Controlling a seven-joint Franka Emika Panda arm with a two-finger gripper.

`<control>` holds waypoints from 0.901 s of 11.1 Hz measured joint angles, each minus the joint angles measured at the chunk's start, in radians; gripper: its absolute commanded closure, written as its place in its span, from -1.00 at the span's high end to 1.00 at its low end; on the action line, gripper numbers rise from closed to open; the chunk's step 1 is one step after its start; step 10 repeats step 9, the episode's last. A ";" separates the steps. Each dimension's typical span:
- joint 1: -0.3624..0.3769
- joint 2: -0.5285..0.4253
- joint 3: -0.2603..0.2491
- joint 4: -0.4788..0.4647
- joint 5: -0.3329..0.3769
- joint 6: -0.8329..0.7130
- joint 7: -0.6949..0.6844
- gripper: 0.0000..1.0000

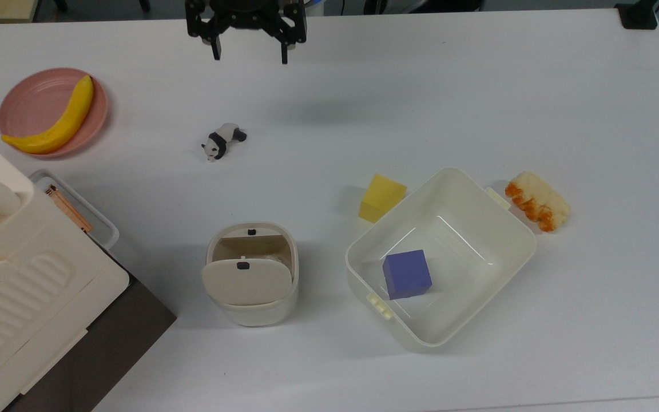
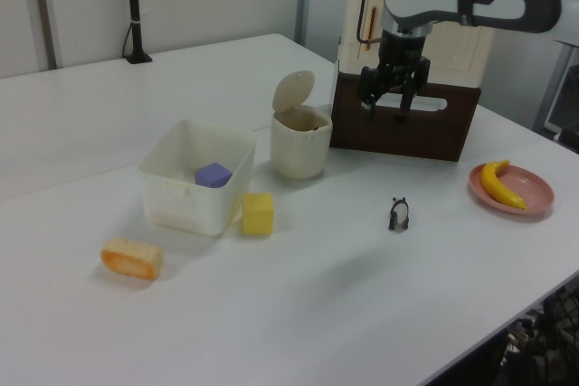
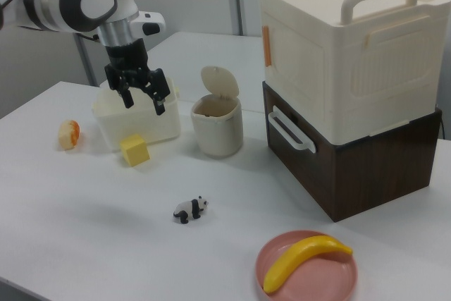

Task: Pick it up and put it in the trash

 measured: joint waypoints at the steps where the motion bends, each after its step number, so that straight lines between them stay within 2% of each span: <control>1: 0.000 -0.017 0.000 -0.012 0.000 -0.008 0.000 1.00; 10: -0.015 -0.025 0.006 -0.014 0.000 -0.025 0.001 1.00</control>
